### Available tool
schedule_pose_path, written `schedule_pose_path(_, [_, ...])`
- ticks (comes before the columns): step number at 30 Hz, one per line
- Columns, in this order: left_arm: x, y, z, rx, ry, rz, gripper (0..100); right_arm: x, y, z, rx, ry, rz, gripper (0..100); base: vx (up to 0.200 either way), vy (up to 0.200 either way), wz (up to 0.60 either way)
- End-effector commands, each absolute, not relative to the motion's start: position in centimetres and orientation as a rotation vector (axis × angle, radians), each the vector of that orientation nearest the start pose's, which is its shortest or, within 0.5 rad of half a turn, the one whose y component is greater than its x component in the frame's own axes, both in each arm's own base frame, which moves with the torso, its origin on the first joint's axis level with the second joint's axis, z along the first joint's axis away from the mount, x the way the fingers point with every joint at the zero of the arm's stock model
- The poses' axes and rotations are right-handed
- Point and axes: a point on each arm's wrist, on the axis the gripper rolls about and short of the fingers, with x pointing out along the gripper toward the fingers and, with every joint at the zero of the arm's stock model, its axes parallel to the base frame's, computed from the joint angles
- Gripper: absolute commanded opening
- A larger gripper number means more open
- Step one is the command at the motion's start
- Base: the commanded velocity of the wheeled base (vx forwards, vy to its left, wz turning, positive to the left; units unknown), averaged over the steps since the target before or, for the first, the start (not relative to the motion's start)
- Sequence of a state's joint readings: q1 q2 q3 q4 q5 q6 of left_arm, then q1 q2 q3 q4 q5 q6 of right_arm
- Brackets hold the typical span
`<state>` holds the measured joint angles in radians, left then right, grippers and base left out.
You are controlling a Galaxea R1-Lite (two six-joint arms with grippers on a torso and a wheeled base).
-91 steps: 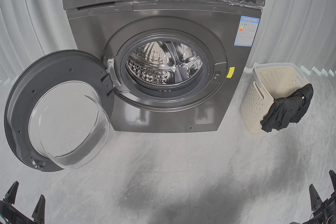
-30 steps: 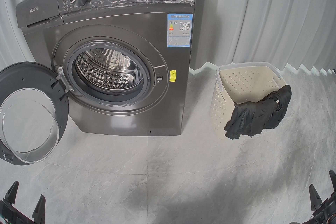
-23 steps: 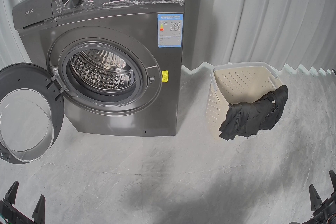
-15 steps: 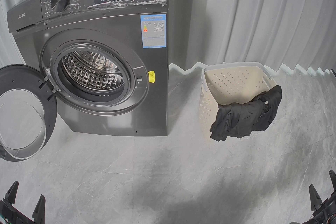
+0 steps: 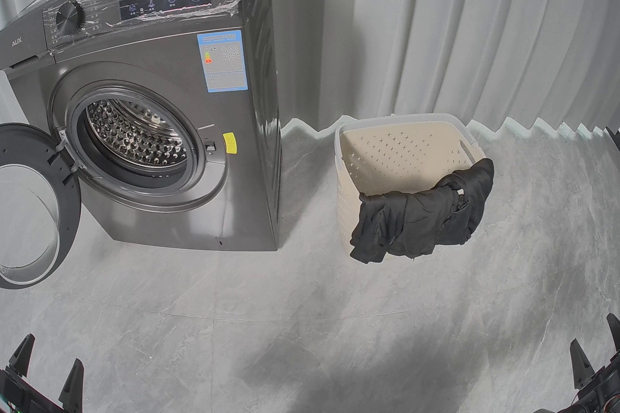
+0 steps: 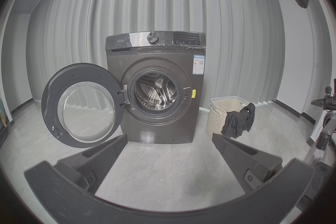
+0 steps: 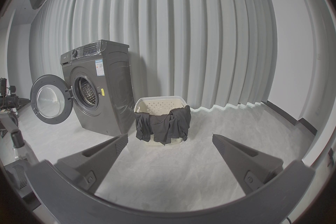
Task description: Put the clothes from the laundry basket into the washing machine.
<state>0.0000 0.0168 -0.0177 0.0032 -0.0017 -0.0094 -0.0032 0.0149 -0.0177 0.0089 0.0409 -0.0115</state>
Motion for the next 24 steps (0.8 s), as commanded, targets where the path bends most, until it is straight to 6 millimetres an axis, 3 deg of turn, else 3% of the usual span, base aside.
schedule_pose_path(1, [-2.28,0.0,7.56,-0.009,0.003,-0.002,100,-2.31,0.1,7.54,-0.012,0.006,0.038,100,0.0,-0.2,0.0])
schedule_pose_path(3, [-2.28,0.0,7.58,-0.009,0.002,-0.002,100,-2.29,0.1,7.5,-0.012,0.007,0.038,100,0.0,-0.2,0.0])
schedule_pose_path(12, [-2.28,0.0,7.56,-0.009,0.003,-0.002,100,-2.29,0.1,7.5,-0.012,0.007,0.038,100,0.0,0.0,0.0])
schedule_pose_path(24, [-2.28,-0.01,7.58,-0.009,0.002,-0.003,100,-2.31,0.1,7.54,-0.012,0.006,0.038,100,0.2,0.0,0.0])
